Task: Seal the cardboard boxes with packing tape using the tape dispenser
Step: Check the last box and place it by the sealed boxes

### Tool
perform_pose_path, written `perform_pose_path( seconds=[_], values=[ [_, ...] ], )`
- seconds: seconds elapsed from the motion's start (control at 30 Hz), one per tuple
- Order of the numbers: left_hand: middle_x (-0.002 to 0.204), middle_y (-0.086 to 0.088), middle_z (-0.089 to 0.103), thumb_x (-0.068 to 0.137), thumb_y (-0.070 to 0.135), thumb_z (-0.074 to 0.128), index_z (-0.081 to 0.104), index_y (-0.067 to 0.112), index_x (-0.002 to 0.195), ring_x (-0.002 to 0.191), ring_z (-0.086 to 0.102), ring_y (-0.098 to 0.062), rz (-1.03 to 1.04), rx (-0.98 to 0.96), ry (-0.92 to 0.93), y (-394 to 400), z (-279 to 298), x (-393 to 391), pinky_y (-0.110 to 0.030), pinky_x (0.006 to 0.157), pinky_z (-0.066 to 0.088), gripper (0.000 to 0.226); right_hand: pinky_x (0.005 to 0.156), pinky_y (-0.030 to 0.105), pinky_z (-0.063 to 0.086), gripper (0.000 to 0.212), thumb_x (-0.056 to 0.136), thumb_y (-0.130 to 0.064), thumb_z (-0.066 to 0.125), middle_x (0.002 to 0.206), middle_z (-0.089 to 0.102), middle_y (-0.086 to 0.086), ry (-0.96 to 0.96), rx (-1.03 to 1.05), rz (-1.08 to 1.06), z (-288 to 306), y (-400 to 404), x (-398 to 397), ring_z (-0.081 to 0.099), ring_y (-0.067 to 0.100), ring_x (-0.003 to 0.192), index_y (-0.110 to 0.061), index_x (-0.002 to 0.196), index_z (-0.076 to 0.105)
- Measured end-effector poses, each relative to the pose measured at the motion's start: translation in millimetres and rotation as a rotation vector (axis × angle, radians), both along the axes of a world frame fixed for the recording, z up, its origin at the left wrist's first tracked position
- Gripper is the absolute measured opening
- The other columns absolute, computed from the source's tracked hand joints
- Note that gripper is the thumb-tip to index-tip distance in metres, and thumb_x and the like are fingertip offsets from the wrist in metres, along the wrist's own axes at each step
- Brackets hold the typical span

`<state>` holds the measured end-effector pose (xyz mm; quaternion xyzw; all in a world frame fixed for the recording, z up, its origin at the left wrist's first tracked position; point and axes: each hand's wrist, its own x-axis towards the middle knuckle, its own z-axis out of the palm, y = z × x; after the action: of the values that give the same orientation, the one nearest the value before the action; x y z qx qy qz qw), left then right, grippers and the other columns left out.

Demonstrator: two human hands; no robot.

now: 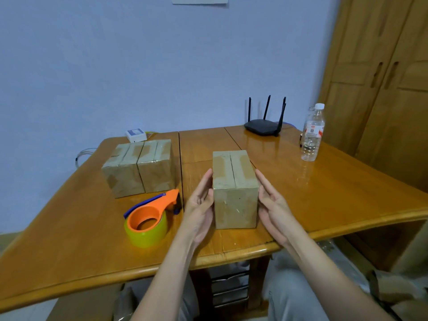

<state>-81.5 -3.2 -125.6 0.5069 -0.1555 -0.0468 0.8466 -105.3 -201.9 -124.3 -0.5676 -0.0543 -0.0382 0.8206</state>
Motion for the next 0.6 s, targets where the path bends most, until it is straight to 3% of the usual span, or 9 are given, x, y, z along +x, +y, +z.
perform_pose_path(
  seconds=[0.13,0.23,0.3,0.33,0.4,0.47,0.53,0.6],
  values=[
    [0.146,0.009,0.052,0.104,0.044,0.042,0.051,0.035,0.143,0.139,0.044,-0.012,0.268,0.332,-0.055,-2,17,-6,-0.039,0.115,0.038,0.041,0.109,0.034,0.042,0.062,0.099,-0.063,0.035,0.151,0.047,-0.011,0.049,-0.265,-0.146,23,16,2,0.045,0.01,0.138,-0.035,0.154,0.038],
    [0.15,0.008,0.047,0.104,0.047,0.039,0.041,0.027,0.15,0.138,0.04,-0.006,0.368,0.593,-0.128,-15,28,-9,-0.027,0.114,0.034,0.05,0.115,0.034,0.036,0.062,0.104,-0.056,0.033,0.157,0.037,-0.011,-0.001,-0.479,-0.262,33,44,5,0.035,0.013,0.145,-0.03,0.159,0.024],
    [0.151,0.006,0.045,0.106,0.039,0.04,0.035,0.021,0.154,0.134,0.037,0.0,0.472,0.691,-0.171,-18,33,-8,-0.019,0.109,0.032,0.051,0.092,0.017,0.045,0.053,0.107,-0.042,0.038,0.146,0.048,-0.012,-0.038,-0.456,-0.294,36,59,11,0.048,0.009,0.13,-0.028,0.158,0.028],
    [0.152,0.004,0.044,0.106,0.037,0.04,0.033,0.019,0.154,0.135,0.038,-0.002,0.521,0.73,-0.196,-17,36,-4,-0.02,0.109,0.031,0.051,0.08,0.009,0.04,0.051,0.108,-0.036,0.039,0.14,0.049,-0.012,-0.036,-0.441,-0.314,39,63,16,0.048,0.005,0.121,-0.027,0.157,0.029],
    [0.152,0.0,0.045,0.107,0.035,0.038,0.032,0.016,0.155,0.14,0.04,-0.014,0.587,0.838,-0.265,-10,46,6,-0.022,0.11,0.029,0.052,0.072,0.005,0.034,0.05,0.108,-0.031,0.041,0.142,0.048,-0.007,-0.029,-0.41,-0.331,47,69,29,0.043,0.002,0.115,-0.023,0.157,0.03],
    [0.148,-0.006,0.05,0.108,0.036,0.033,0.031,0.013,0.155,0.14,0.039,-0.023,0.634,0.969,-0.296,-1,59,25,-0.028,0.11,0.029,0.053,0.08,0.009,0.036,0.05,0.108,-0.03,0.041,0.142,0.048,-0.008,-0.017,-0.402,-0.322,60,77,47,0.041,0.003,0.116,-0.021,0.157,0.031],
    [0.145,-0.01,0.051,0.107,0.039,0.029,0.036,0.013,0.152,0.142,0.032,-0.027,0.691,1.142,-0.296,10,71,51,-0.043,0.114,0.026,0.052,0.092,0.016,0.038,0.049,0.109,-0.028,0.04,0.14,0.048,-0.008,0.0,-0.41,-0.32,72,87,70,0.045,0.01,0.121,-0.017,0.156,0.034],
    [0.145,-0.009,0.051,0.107,0.041,0.028,0.045,0.016,0.145,0.142,0.029,-0.029,0.729,1.316,-0.267,22,77,79,-0.052,0.112,0.025,0.049,0.106,0.026,0.04,0.049,0.108,-0.024,0.038,0.151,0.044,-0.003,0.028,-0.397,-0.313,78,98,99,0.045,0.019,0.134,-0.015,0.156,0.033]
  ],
)
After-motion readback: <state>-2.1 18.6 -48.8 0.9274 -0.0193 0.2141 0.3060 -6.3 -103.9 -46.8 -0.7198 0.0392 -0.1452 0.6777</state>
